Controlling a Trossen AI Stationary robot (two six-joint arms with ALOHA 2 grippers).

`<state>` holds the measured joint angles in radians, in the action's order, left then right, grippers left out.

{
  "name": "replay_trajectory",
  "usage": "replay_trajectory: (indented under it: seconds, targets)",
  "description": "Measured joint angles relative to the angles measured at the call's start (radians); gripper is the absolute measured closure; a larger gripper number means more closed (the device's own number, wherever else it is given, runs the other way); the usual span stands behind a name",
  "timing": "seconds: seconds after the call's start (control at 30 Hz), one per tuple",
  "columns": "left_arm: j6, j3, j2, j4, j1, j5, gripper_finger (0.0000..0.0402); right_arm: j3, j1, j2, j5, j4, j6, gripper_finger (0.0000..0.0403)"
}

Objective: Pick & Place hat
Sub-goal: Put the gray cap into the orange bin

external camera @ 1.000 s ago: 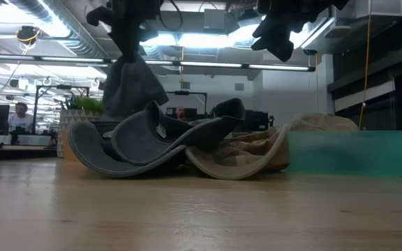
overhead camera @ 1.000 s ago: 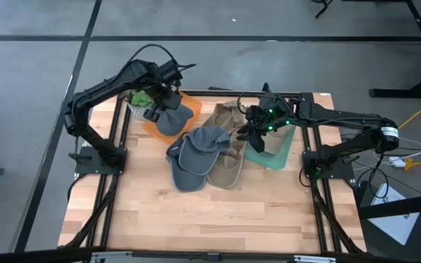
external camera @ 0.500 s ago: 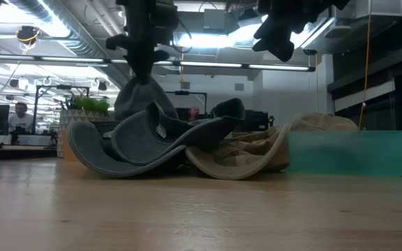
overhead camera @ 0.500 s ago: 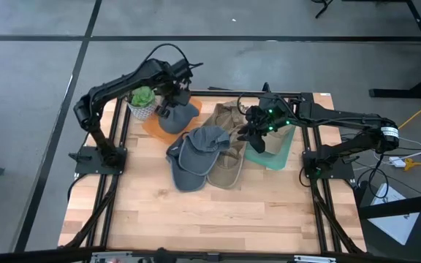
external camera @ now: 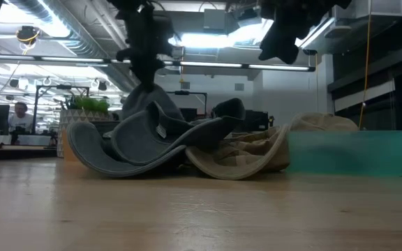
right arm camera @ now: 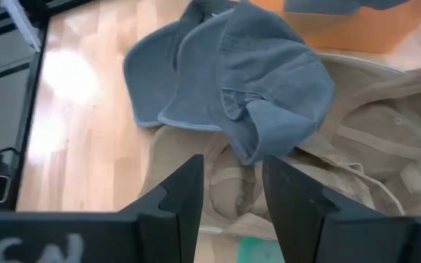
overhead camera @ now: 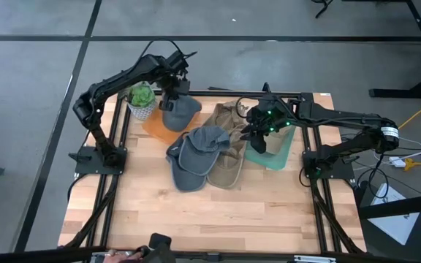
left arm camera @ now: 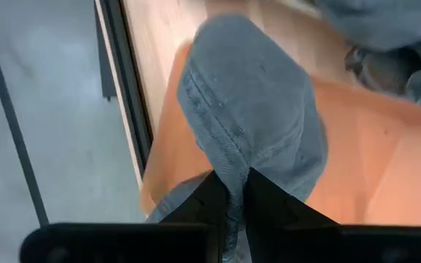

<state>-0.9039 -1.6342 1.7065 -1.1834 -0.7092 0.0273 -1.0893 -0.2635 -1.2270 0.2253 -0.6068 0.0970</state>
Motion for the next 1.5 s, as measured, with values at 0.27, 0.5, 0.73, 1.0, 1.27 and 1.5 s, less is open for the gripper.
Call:
replay_trajectory:
  seconds: [0.27, 0.5, 0.73, 1.0, 1.27, 1.5]
  targets:
    - [0.001, 0.076, 0.000, 0.103, -0.009, -0.083, 0.0377, 0.000, 0.000, 0.000, -0.006, -0.013, 0.000, 0.0263]
    - [0.036, 0.091, 0.000, 0.193, -0.020, -0.035, 0.0369, 0.000, 0.000, 0.000, -0.006, -0.013, 0.008, 0.0263]
    - [0.045, 0.091, 0.005, 0.189, -0.019, -0.036, 0.0358, 0.000, 0.000, 0.000, -0.006, -0.013, 0.008, 0.0263]
    - [0.053, 0.091, 0.005, 0.201, -0.020, -0.136, 0.0343, 0.000, 0.000, 0.000, -0.007, -0.013, 0.003, 0.0263]
    - [0.117, 0.091, 0.005, 0.208, -0.019, -0.093, 0.0285, 0.000, 0.000, 0.000, -0.007, -0.013, -0.001, 0.0263]
    - [0.136, 0.091, -0.017, 0.228, -0.017, -0.112, 0.0215, 0.000, 0.000, 0.000, -0.007, -0.013, -0.003, 0.0263]
